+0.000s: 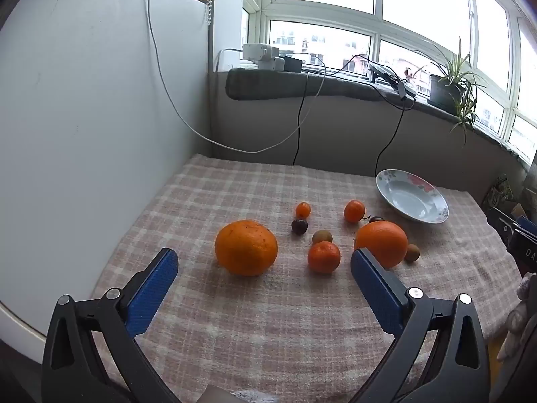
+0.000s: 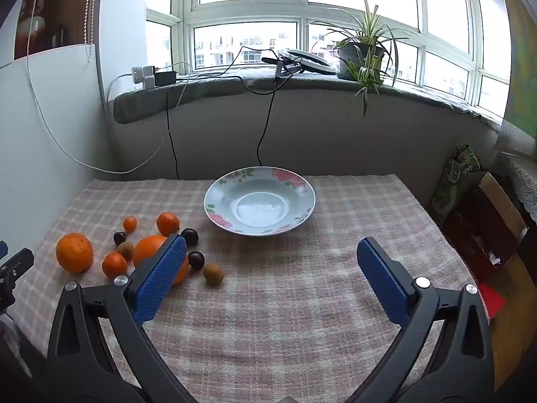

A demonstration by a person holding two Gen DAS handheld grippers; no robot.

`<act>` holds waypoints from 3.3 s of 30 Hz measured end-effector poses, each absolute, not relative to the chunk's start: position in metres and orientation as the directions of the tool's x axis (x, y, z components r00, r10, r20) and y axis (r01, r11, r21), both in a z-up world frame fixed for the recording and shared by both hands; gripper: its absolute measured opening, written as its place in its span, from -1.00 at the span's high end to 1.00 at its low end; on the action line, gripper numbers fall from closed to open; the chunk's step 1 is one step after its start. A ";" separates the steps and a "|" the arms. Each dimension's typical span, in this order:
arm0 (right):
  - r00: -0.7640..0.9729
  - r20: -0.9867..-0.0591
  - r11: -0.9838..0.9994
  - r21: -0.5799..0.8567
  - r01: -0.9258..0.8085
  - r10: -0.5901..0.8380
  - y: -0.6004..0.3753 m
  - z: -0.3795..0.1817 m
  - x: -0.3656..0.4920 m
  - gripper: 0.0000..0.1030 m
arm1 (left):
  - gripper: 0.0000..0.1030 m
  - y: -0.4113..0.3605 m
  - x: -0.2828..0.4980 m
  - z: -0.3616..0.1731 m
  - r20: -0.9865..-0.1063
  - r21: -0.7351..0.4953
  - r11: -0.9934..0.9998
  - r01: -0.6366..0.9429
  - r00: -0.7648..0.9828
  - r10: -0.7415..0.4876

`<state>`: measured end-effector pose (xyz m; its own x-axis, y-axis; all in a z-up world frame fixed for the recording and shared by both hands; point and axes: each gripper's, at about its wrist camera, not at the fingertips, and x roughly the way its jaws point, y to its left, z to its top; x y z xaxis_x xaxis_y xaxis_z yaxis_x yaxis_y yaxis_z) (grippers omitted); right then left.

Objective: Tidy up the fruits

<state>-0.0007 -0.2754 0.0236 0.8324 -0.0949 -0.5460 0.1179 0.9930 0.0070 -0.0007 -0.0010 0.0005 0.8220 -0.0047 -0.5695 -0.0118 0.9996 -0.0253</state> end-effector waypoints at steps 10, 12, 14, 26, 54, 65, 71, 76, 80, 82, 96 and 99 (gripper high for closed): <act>0.840 -0.534 0.993 0.010 0.117 -0.094 -0.279 0.024 -0.001 -1.00 | -0.99 0.003 -0.001 -0.001 -0.572 -0.055 0.998 -0.020 0.820 -0.015; 0.842 -0.531 0.993 0.007 0.116 -0.095 -0.277 0.023 -0.005 -1.00 | -0.99 0.003 -0.002 -0.002 -0.573 -0.056 0.998 -0.024 0.819 -0.013; 0.842 -0.530 0.993 0.003 0.114 -0.095 -0.277 0.022 -0.005 -1.00 | -0.99 0.003 0.001 -0.001 -0.578 -0.051 0.998 -0.020 0.816 -0.013; 0.835 -0.541 0.993 0.001 0.116 -0.097 -0.274 0.024 0.001 -1.00 | -0.99 0.004 0.002 0.001 -0.576 -0.059 0.998 -0.018 0.818 -0.019; 0.834 -0.544 0.994 0.006 0.111 -0.090 -0.273 0.023 0.001 -1.00 | -0.99 0.004 0.002 -0.001 -0.578 -0.065 0.998 -0.014 0.816 -0.026; 0.833 -0.546 0.994 0.004 0.112 -0.092 -0.272 0.022 0.002 -1.00 | -0.99 0.004 0.003 -0.003 -0.584 -0.073 0.997 -0.011 0.811 -0.034; 0.831 -0.549 0.994 0.006 0.111 -0.090 -0.272 0.021 0.002 -1.00 | -0.99 0.004 0.003 -0.003 -0.585 -0.072 0.997 -0.010 0.811 -0.034; 0.830 -0.551 0.994 0.006 0.110 -0.088 -0.272 0.020 0.002 -1.00 | -0.99 0.002 0.003 -0.003 -0.587 -0.073 0.997 -0.011 0.809 -0.034; 0.825 -0.559 0.994 0.004 0.105 -0.085 -0.272 0.017 0.005 -1.00 | -0.99 0.001 0.005 -0.004 -0.591 -0.074 0.997 -0.009 0.806 -0.036; 0.823 -0.562 0.995 0.003 0.102 -0.083 -0.272 0.015 0.006 -1.00 | -0.99 0.001 0.006 -0.004 -0.593 -0.077 0.997 -0.008 0.805 -0.039; 0.808 -0.586 0.998 -0.021 0.057 -0.058 -0.268 0.003 0.024 -1.00 | -0.99 -0.005 0.018 -0.018 -0.628 -0.100 0.995 0.028 0.774 -0.085; 0.798 -0.602 1.000 -0.001 0.028 -0.023 -0.270 -0.003 0.030 -1.00 | -0.99 -0.010 0.021 -0.023 -0.639 -0.105 0.993 0.052 0.762 -0.108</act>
